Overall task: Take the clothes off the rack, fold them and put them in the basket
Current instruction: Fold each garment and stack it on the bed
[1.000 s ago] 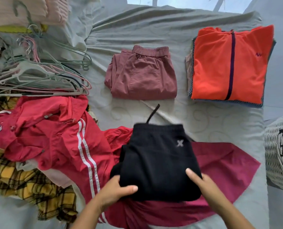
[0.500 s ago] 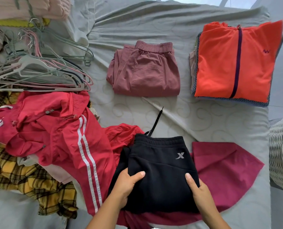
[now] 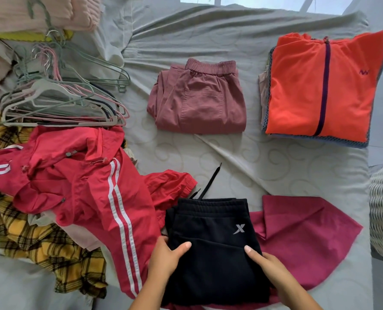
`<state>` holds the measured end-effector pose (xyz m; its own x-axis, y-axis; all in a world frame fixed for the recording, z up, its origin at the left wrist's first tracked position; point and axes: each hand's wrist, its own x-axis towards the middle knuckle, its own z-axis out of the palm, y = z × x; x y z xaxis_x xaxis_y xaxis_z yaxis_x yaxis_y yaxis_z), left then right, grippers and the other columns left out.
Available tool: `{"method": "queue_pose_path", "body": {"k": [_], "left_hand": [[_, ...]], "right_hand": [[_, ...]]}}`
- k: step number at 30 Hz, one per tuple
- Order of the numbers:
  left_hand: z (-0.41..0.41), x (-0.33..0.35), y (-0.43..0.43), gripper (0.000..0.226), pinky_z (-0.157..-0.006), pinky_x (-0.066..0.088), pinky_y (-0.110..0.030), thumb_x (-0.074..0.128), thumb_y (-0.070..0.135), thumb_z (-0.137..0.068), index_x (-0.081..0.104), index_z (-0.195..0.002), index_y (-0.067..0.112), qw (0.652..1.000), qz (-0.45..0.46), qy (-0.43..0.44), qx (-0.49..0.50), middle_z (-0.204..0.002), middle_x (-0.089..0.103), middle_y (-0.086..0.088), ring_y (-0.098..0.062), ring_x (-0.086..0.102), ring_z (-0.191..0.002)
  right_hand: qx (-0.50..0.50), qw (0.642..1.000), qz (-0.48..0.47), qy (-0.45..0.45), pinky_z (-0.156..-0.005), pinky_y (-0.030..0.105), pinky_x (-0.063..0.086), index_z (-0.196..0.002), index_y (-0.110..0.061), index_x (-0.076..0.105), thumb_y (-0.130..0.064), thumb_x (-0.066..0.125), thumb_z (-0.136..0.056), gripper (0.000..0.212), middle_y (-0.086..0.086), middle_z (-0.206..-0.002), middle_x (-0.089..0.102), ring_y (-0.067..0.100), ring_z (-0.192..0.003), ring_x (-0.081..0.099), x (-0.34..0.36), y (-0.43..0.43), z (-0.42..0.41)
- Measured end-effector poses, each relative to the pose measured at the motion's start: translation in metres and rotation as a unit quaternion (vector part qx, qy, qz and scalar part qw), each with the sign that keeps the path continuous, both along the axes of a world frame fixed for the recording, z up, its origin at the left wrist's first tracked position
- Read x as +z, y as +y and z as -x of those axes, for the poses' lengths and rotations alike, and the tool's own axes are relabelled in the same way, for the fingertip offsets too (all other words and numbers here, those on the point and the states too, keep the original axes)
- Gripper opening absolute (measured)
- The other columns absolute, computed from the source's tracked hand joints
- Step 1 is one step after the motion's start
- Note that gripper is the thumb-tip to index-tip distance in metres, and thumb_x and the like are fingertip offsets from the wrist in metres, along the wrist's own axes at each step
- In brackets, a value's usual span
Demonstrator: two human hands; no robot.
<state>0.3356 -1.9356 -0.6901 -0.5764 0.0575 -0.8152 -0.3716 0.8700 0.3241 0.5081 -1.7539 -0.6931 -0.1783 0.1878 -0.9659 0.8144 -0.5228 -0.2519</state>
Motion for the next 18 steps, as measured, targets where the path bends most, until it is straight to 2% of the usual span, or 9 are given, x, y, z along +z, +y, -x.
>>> {"method": "queue_pose_path", "body": {"k": [2,4,6,8,9,10,13,15,18], "left_hand": [[0.001,0.001,0.001,0.042,-0.092,0.049,-0.037,0.077,0.036,-0.061,0.058,-0.097,0.026,0.998,-0.062,-0.024,0.005,-0.109,0.067,-0.004,-0.018,0.063,-0.097],[0.002,0.01,0.004,0.044,-0.092,0.045,-0.025,0.071,0.03,-0.062,0.055,-0.102,0.029,0.993,-0.114,0.011,-0.005,-0.112,0.064,0.0,-0.012,0.06,-0.102],[0.006,0.023,0.009,0.041,-0.087,0.04,-0.009,0.072,0.013,-0.075,0.053,-0.108,0.028,0.984,-0.175,0.043,0.004,-0.111,0.062,0.009,0.002,0.059,-0.101],[0.022,0.036,0.017,0.042,-0.079,0.04,-0.002,0.069,-0.001,-0.079,0.055,-0.107,0.026,0.972,-0.224,0.073,0.019,-0.107,0.063,0.012,0.007,0.06,-0.097],[0.035,0.043,0.024,0.042,-0.078,0.041,-0.002,0.069,-0.003,-0.078,0.056,-0.106,0.026,0.965,-0.244,0.088,0.025,-0.105,0.064,0.012,0.006,0.06,-0.096],[0.051,0.048,0.034,0.042,-0.077,0.042,-0.003,0.07,-0.002,-0.078,0.056,-0.104,0.028,0.959,-0.263,0.104,0.032,-0.103,0.065,0.011,0.006,0.061,-0.094],[0.113,0.068,0.076,0.037,-0.078,0.046,-0.01,0.073,0.005,-0.075,0.055,-0.096,0.029,0.936,-0.318,0.148,0.03,-0.096,0.064,0.011,-0.003,0.062,-0.087],[0.159,0.078,0.109,0.032,-0.079,0.046,-0.016,0.074,0.008,-0.075,0.054,-0.094,0.024,0.923,-0.337,0.184,0.009,-0.092,0.062,0.012,-0.005,0.06,-0.085],[0.224,0.088,0.156,0.039,-0.085,0.047,-0.025,0.074,0.012,-0.075,0.052,-0.108,0.015,0.905,-0.35,0.239,-0.019,-0.098,0.062,0.003,-0.014,0.061,-0.093]], "right_hand": [[-0.051,0.995,0.077,0.029,-0.066,0.024,0.052,-0.099,-0.007,0.069,-0.03,0.063,-0.086,0.027,0.007,-0.088,0.074,0.017,-0.081,0.071,0.008,0.001,0.005],[-0.105,0.986,0.103,0.075,-0.079,0.03,0.052,-0.109,-0.007,0.067,-0.026,0.067,-0.08,0.035,0.009,-0.098,0.073,0.02,-0.09,0.07,0.012,0.0,0.01],[-0.116,0.981,0.078,0.131,-0.095,0.036,0.047,-0.114,-0.015,0.065,-0.041,0.079,-0.062,0.06,0.004,-0.106,0.072,0.019,-0.101,0.067,0.021,0.0,0.014],[-0.077,0.982,-0.002,0.172,-0.095,0.032,0.045,-0.109,-0.028,0.066,-0.063,0.083,-0.04,0.079,-0.007,-0.104,0.072,0.009,-0.101,0.066,0.036,0.007,0.025],[-0.06,0.98,-0.032,0.188,-0.092,0.03,0.046,-0.107,-0.032,0.065,-0.065,0.08,-0.042,0.074,-0.01,-0.103,0.072,0.006,-0.099,0.066,0.042,0.012,0.035],[-0.052,0.976,-0.057,0.203,-0.089,0.028,0.048,-0.106,-0.032,0.065,-0.06,0.078,-0.055,0.06,-0.009,-0.103,0.072,0.006,-0.097,0.067,0.051,0.02,0.05],[-0.058,0.95,-0.188,0.24,-0.068,0.012,0.049,-0.093,-0.021,0.065,-0.025,0.063,-0.085,0.009,-0.003,-0.088,0.071,0.008,-0.084,0.066,0.068,0.056,0.111],[-0.054,0.922,-0.279,0.263,-0.064,0.013,0.047,-0.085,-0.018,0.062,-0.02,0.059,-0.09,0.006,-0.004,-0.08,0.066,0.006,-0.077,0.062,0.077,0.088,0.16],[-0.057,0.898,-0.321,0.296,-0.082,0.035,0.051,-0.09,-0.017,0.063,-0.031,0.059,-0.09,0.015,0.004,-0.093,0.068,0.018,-0.089,0.063,0.074,0.136,0.224]]}}
